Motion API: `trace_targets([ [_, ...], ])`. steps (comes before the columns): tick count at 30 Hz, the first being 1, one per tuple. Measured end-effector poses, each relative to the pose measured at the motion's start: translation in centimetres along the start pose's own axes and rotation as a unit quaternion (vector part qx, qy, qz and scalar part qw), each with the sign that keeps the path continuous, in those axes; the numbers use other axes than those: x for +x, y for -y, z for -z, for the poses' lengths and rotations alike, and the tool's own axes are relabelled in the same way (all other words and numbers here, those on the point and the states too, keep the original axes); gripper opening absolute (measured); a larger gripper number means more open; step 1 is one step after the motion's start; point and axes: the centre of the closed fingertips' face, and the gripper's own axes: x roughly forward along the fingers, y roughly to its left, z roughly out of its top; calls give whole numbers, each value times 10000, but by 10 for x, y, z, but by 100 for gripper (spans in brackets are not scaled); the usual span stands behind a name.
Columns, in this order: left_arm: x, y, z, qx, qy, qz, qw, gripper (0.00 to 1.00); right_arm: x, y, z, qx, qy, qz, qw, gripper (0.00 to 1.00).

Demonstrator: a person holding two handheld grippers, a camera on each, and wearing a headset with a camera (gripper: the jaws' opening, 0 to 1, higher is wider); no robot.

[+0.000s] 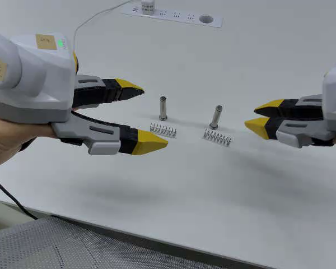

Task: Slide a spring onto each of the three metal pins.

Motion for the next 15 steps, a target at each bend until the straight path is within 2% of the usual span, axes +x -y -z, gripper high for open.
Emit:
trace_targets([
  [4,-6,-8,-6,-87,136,-66,9998,68,15,-11,8,-18,-172,-205,9996,17],
  [9,-9,-14,-8,-124,168,-129,9997,68,31,-14,15,0,-313,-330,9990,17],
  [15,-11,-13,-7,-142,175,-153,9996,67,45,-18,20,-88,-424,-476,9979,17],
])
